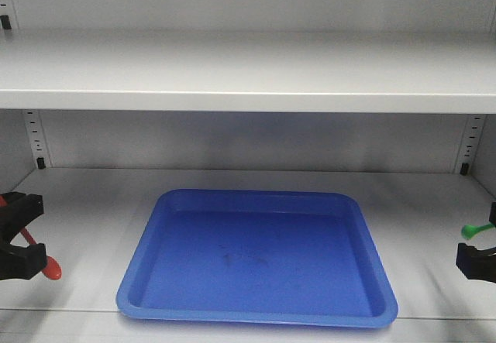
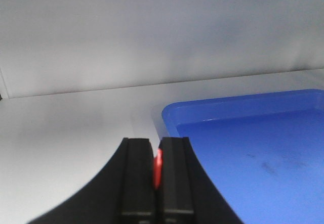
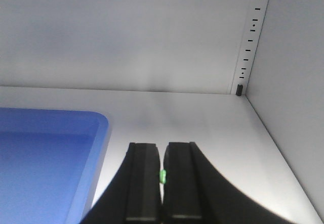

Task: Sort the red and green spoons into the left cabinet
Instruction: 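Approach the open cabinet shelf holding the blue tray, then extend both grippers over the blue tray with the spoons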

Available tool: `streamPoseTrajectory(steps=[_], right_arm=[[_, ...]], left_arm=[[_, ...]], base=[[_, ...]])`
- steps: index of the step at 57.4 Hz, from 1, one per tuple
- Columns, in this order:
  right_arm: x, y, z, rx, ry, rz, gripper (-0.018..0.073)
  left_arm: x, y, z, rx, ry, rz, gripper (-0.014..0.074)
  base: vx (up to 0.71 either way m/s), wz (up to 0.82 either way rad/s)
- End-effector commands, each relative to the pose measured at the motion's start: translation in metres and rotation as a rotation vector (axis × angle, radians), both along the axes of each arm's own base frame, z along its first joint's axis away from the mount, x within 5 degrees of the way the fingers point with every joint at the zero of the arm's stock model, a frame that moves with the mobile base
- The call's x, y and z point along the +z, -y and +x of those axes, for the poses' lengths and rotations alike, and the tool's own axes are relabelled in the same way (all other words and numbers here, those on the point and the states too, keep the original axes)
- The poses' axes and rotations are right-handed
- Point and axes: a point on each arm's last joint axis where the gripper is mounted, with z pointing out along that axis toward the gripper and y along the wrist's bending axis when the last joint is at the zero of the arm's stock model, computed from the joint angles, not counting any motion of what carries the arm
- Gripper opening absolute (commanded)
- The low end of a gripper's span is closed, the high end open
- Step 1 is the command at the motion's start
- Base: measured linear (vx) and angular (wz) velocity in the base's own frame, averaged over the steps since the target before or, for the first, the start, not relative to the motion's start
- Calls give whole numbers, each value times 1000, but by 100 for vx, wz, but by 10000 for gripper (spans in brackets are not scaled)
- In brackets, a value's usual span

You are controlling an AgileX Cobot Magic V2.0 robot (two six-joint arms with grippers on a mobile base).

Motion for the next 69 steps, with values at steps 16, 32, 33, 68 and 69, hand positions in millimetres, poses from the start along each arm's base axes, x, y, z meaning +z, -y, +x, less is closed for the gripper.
streamPoseTrajectory(steps=[16, 32, 33, 68, 69], right_arm=[[14, -1, -1, 25, 46, 21, -3], [14, -1, -1, 25, 46, 22, -3], [14, -1, -1, 28, 47, 23, -3], [-11, -86, 62, 537, -86, 110, -3], [-10, -87, 64, 542, -84, 112, -3]], left_arm=[[20, 0, -1, 9, 116, -46, -3], [20, 0, -1, 9, 116, -46, -3], [20, 0, -1, 9, 116, -46, -3], [14, 44, 7, -139, 121, -217, -3], [14, 46, 8, -144, 122, -220, -3]], base=[[0, 0], [0, 0], [0, 0], [0, 0], [0, 0]])
